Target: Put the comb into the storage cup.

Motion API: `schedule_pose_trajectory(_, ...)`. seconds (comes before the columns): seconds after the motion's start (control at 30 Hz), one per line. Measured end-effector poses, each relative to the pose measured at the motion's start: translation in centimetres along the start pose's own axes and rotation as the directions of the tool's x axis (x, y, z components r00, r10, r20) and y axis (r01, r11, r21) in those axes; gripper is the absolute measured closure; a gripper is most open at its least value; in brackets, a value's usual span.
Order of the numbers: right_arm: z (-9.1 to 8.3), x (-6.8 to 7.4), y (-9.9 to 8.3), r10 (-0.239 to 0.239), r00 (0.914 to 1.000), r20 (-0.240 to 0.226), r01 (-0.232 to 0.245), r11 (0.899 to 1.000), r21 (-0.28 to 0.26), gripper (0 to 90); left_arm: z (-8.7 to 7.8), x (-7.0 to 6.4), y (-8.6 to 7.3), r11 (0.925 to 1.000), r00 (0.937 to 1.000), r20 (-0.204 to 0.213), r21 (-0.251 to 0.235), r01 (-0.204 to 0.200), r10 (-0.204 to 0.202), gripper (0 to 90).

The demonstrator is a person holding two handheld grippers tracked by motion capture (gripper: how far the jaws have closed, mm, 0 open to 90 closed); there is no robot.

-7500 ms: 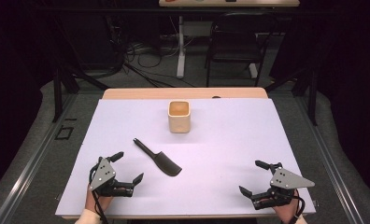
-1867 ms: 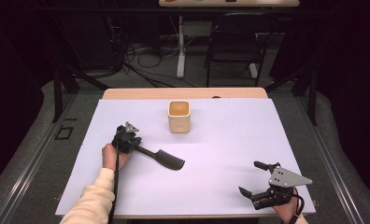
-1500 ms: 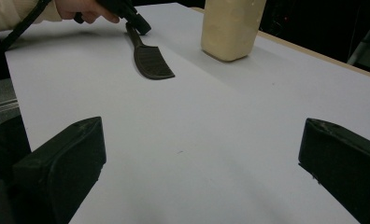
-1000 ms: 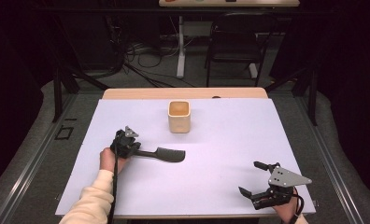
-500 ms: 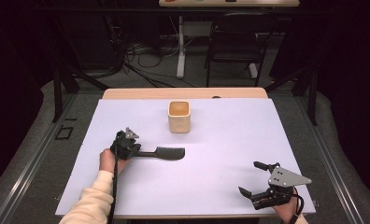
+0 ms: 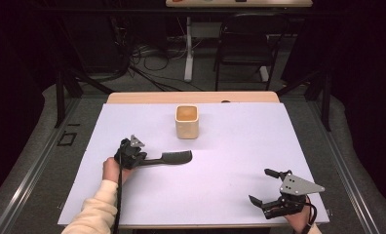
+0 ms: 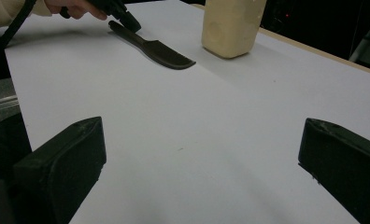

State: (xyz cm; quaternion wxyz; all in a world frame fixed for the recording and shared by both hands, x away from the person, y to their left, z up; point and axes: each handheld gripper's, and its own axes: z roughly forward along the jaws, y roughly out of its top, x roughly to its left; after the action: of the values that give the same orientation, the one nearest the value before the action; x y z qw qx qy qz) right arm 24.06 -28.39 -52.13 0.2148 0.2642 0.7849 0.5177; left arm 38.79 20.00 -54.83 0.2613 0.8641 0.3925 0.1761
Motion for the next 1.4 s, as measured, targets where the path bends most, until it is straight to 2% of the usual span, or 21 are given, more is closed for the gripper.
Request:
schedule_pose_trajectory(0.8, 0.0, 0.0, 0.0, 0.000, 1.0000, -0.001, 0.000, 1.000, 0.003, 0.5, -1.2, -0.7, -1.3, 0.9999, 0.9995, 0.030, 0.013, -0.003, 0.002, 89.4)
schedule_pose_trajectory(1.03, 0.0, 0.1, 0.0, 0.002, 1.0000, -0.003, -0.002, 1.000, 0.006, 0.5, -1.4, -0.8, -1.6, 0.9999, 0.9992, 0.038, 0.005, 0.014, -0.014, 88.6)
schedule_pose_trajectory(1.13, 0.1, 0.1, 0.0, 0.004, 1.0000, -0.003, -0.004, 1.000, 0.006, 0.5, -1.4, -0.9, -1.6, 0.9998, 0.9990, 0.040, 0.000, 0.019, -0.019, 85.8)
schedule_pose_trajectory(1.27, 0.1, 0.0, 0.0, 0.004, 1.0000, -0.003, -0.003, 1.000, 0.006, 0.5, -1.6, -0.7, -1.5, 0.9991, 0.9986, 0.039, -0.024, 0.036, -0.035, 72.4)
schedule_pose_trajectory(1.33, 0.1, 0.0, 0.0, 0.000, 1.0000, -0.003, 0.000, 1.000, 0.004, 0.5, -1.9, -0.5, -1.4, 0.9981, 0.9987, 0.025, -0.043, 0.044, -0.043, 62.9)
schedule_pose_trajectory(1.4, 0.1, 0.0, 0.0, 0.001, 1.0000, -0.003, -0.001, 1.000, 0.005, 0.5, -2.1, -0.3, -1.3, 0.9982, 0.9989, 0.025, -0.044, 0.041, -0.040, 60.6)
